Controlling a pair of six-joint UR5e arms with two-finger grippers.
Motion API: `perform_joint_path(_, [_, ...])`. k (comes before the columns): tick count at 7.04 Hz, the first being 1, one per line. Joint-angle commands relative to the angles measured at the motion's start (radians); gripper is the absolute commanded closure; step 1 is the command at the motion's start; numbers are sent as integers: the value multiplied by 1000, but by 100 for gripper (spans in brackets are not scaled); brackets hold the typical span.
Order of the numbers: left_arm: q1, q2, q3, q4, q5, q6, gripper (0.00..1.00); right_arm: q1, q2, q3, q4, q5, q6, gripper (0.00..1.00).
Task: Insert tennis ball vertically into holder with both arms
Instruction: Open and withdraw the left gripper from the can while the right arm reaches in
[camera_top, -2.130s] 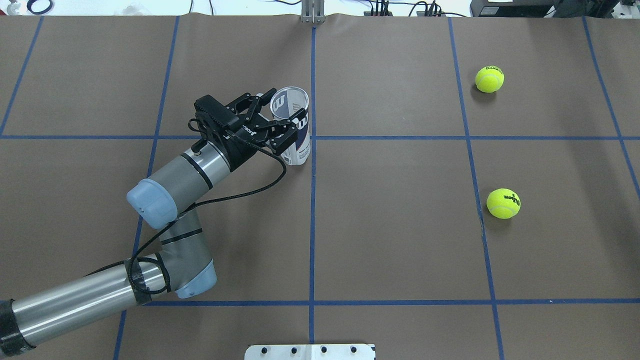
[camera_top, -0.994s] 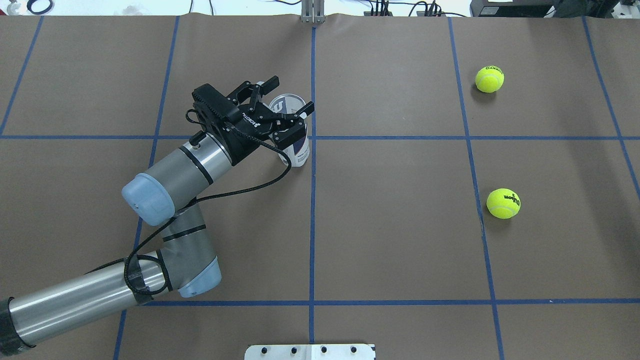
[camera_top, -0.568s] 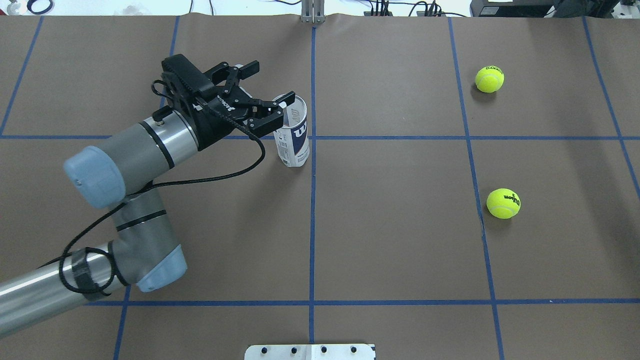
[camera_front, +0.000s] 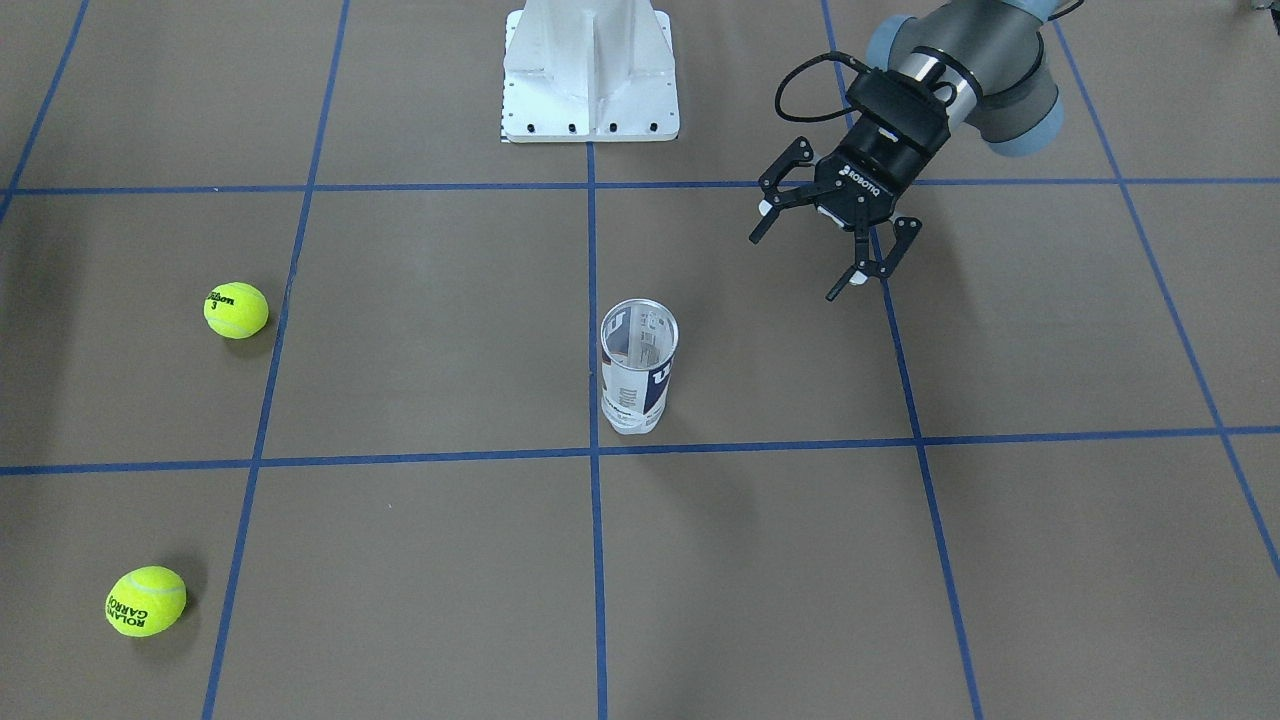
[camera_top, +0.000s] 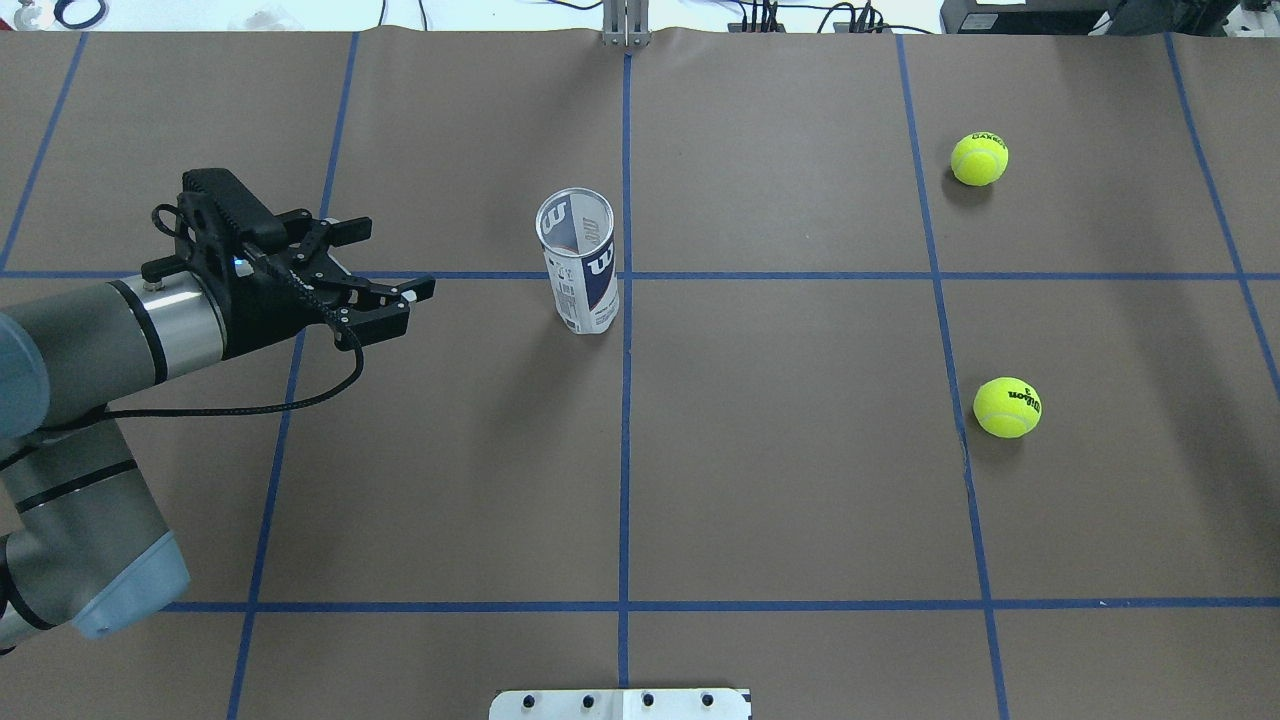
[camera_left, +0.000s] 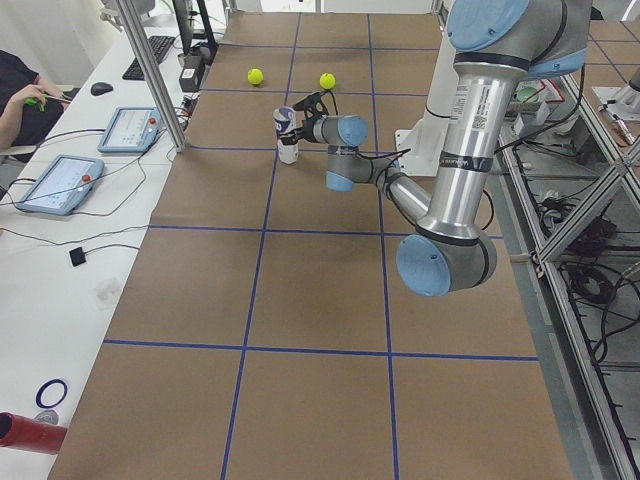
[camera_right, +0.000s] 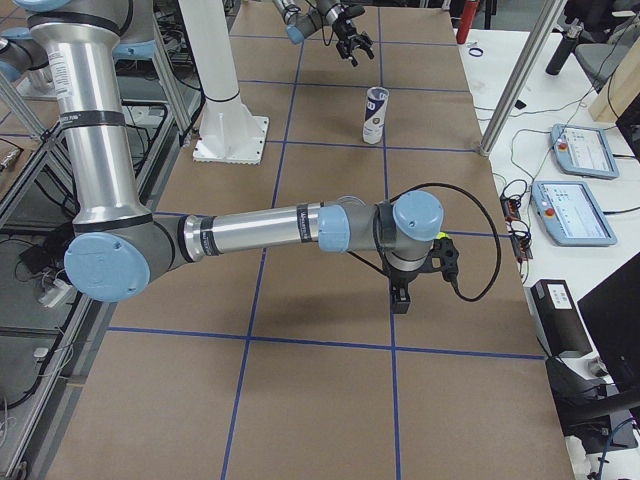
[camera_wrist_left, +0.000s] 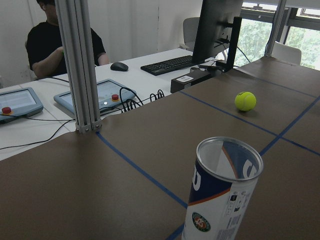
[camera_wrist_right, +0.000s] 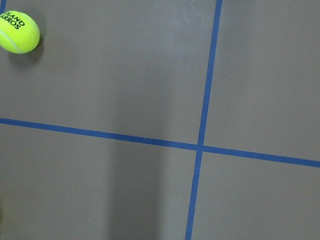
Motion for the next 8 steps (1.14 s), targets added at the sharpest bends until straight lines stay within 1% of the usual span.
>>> perform_joint_path(1, [8,14,31,7,-12,-29,1,-143,85,9,0,18,353,1])
perform_joint_path(2, [11,8,49,5,-11,-34,1,-203,80,70,21,49,411,1])
perform_joint_path(3, [11,1,54,5,-9,-34,1,-290,73,110,85,-16,414,1])
perform_joint_path(4, [12,-3,75,4,-9,-32,1,-341,4,136,181,-52,443,1])
perform_joint_path(5, [12,-17,86,5,-7,-32,1,-390,-30,148,332,-118,561,1])
perform_joint_path(6, [12,-17,88,5,-7,-31,1,-477,-74,156,477,-171,660,1])
perform_joint_path(7, [12,-17,88,5,-7,-31,1,-524,-79,164,507,-183,710,1])
perform_joint_path(8, [12,-17,92,4,-7,-28,1,-568,-81,175,507,-183,738,1])
